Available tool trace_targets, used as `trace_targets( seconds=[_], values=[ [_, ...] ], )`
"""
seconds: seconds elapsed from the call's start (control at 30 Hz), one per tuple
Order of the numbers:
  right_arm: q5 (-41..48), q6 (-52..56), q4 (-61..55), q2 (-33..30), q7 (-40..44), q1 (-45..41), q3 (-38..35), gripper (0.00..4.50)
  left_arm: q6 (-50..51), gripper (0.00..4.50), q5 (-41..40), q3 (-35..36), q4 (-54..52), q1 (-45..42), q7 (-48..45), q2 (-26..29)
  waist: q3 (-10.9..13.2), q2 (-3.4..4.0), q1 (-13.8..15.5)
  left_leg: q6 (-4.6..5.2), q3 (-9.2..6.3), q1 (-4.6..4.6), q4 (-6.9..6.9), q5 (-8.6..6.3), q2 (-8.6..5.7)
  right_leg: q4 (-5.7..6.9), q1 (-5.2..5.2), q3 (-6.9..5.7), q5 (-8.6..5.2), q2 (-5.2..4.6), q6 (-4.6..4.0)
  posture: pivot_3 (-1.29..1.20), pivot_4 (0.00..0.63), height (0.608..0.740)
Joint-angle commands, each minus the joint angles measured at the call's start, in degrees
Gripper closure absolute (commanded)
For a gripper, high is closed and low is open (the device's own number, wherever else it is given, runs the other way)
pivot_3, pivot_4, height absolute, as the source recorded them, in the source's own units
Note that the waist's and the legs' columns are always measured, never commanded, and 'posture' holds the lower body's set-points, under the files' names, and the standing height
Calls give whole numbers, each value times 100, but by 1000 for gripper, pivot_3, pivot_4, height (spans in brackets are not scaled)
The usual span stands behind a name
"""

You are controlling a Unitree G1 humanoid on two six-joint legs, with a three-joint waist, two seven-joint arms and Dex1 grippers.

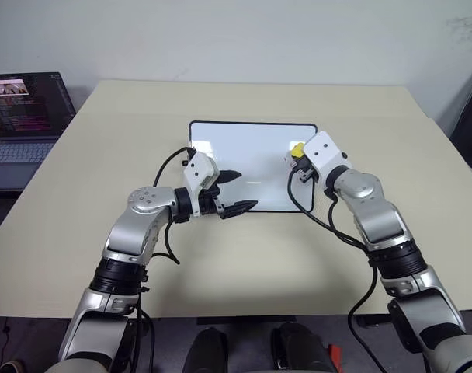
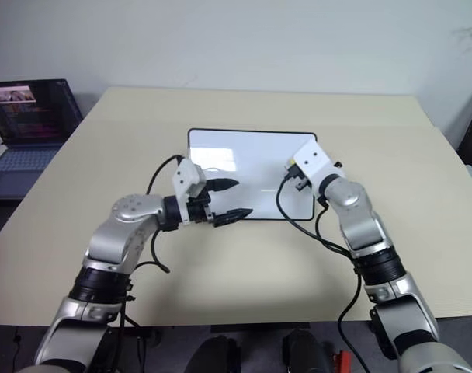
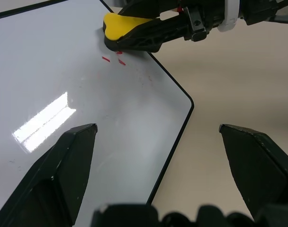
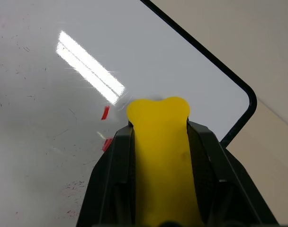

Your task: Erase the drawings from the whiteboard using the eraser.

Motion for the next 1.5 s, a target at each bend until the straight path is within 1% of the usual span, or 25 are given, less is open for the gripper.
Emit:
trace_targets(
  seconds=[0.03,0.13,0.27,0.33,0.53,0.73,0.87,0.97,1.13,1.3,1.5],
  values=[
    [27,219,-137,-5,444,192,269,3325,-15,0,-108,69,-278,-19,9,13,0,0,-8,0,1,1,0,0,0,0,0,1,0,0,0,0,150,740],
    [-24,229,-170,64,450,253,299,3325,2,0,-108,71,-300,-12,13,16,0,0,-9,0,-2,2,-1,0,2,1,0,-1,0,2,0,0,150,740],
    [-196,-51,161,154,-179,-5,-80,3325,13,0,-106,74,-308,-10,16,21,0,0,-9,0,1,7,2,0,2,4,2,1,0,2,0,0,150,740],
    [-183,-166,241,159,-314,-87,-178,3325,10,0,-104,75,-303,-13,15,22,0,0,0,1,1,7,3,2,1,5,2,2,2,2,0,0,150,740],
    [-9,-117,128,282,-7,57,-10,3326,-8,0,-98,67,-283,-25,21,7,0,0,-8,1,0,2,-1,1,1,-1,1,1,2,1,-2,0,150,740],
    [-43,84,36,141,443,306,246,3326,-22,0,-93,70,-257,-39,17,8,0,0,-8,1,-1,6,-2,1,2,1,2,-1,2,1,-2,0,150,740],
    [-155,-204,207,211,-110,109,-110,3326,-23,0,-92,67,-248,-46,13,7,0,0,-6,2,1,10,0,2,1,3,5,1,2,1,-1,0,150,740],
    [-103,-396,278,244,-281,-8,-237,3326,-37,0,-84,58,-225,-59,-3,7,0,0,1,2,1,10,1,3,1,4,5,1,3,1,0,0,150,740],
    [6,-395,184,335,-105,54,-117,3326,-59,0,-76,58,-205,-71,-16,15,0,0,-6,2,2,5,-2,2,1,0,4,1,3,1,-2,0,150,740],
    [26,-197,-82,248,524,326,295,3326,-63,0,-75,56,-209,-68,-14,11,0,0,-10,2,-1,6,-5,1,2,-1,2,0,2,1,-2,0,150,740],
    [-102,-358,71,318,28,156,-48,3326,-69,0,-67,47,-212,-63,-15,13,0,0,2,2,0,5,-1,2,0,0,3,-1,3,0,-2,0,150,740]
  ],
)
